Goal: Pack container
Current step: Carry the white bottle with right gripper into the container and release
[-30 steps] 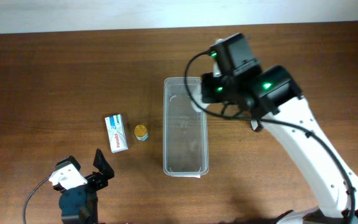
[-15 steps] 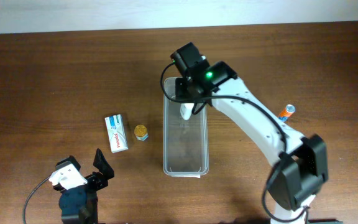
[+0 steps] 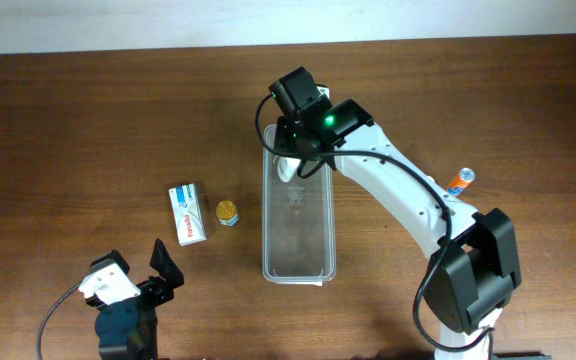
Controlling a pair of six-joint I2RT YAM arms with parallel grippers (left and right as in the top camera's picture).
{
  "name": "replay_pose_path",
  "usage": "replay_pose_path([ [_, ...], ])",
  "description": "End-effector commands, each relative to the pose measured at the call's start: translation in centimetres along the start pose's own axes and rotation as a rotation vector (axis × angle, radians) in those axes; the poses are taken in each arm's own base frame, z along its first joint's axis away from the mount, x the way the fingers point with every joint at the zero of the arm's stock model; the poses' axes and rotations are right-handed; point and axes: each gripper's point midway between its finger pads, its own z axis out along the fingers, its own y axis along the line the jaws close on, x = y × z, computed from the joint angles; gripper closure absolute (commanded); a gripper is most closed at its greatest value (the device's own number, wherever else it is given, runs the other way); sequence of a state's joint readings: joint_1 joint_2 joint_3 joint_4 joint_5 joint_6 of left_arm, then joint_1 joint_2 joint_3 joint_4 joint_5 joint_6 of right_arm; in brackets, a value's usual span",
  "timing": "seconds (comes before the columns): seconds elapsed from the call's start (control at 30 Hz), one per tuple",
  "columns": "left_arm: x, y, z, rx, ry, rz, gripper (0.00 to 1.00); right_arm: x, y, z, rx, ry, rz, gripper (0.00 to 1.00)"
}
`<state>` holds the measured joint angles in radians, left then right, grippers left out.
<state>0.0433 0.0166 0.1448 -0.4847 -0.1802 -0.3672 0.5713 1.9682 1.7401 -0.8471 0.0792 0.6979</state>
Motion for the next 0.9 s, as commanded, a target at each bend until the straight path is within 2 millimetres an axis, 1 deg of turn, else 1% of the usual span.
replay_pose_path([
  [0.0,0.1,-0.2,0.0,0.012,-0.001,-0.009,0.0,0.1,1.2,0.3,-0.01,-0.013,0.044,0.9],
  [0.03,0.1,-0.2,0.0,0.012,-0.001,-0.009,0.01,0.1,1.4,0.4,-0.013,-0.014,0.041,0.89],
  [0.07,0.1,-0.2,0.0,0.012,-0.001,-0.009,0.01,0.2,1.5,0.4,-0.007,-0.02,0.037,0.83],
  [0.13,0.1,-0.2,0.0,0.012,-0.001,-0.009,0.01,0.2,1.6,0.3,0.007,-0.038,0.028,0.78],
  [0.3,0.1,-0.2,0.0,0.012,-0.001,-0.009,0.0,0.4,1.8,0.3,0.007,-0.04,0.021,0.77],
  [0.33,0.1,-0.2,0.0,0.012,-0.001,-0.009,0.01,0.4,1.8,0.3,0.007,-0.04,0.021,0.75],
  [0.37,0.1,-0.2,0.0,0.012,-0.001,-0.009,0.0,0.3,1.8,0.3,0.007,-0.04,0.021,0.7],
  [0.43,0.1,-0.2,0.0,0.012,-0.001,-0.009,0.01,0.3,1.8,0.3,0.007,-0.04,0.021,0.66],
  [0.5,0.1,-0.2,0.0,0.012,-0.001,-0.009,0.01,0.3,1.8,0.3,0.007,-0.04,0.021,0.58],
  [0.53,0.1,-0.2,0.0,0.012,-0.001,-0.009,0.01,0.3,1.9,0.3,0.006,-0.041,0.02,0.53],
  [0.63,0.1,-0.2,0.0,0.012,-0.001,-0.009,0.0,0.2,1.9,0.0,0.003,-0.046,0.006,0.49],
  [0.73,0.1,-0.2,0.0,0.012,-0.001,-0.009,0.01,-0.4,1.9,-1.2,-0.004,-0.072,-0.038,0.46],
  [0.83,0.1,-0.2,0.0,0.012,-0.001,-0.009,0.01,-1.2,2.2,-3.6,-0.027,-0.111,-0.087,0.41],
  [0.87,0.1,-0.2,0.0,0.012,-0.001,-0.009,0.01,-1.5,2.0,-5.0,-0.029,-0.129,-0.101,0.39],
])
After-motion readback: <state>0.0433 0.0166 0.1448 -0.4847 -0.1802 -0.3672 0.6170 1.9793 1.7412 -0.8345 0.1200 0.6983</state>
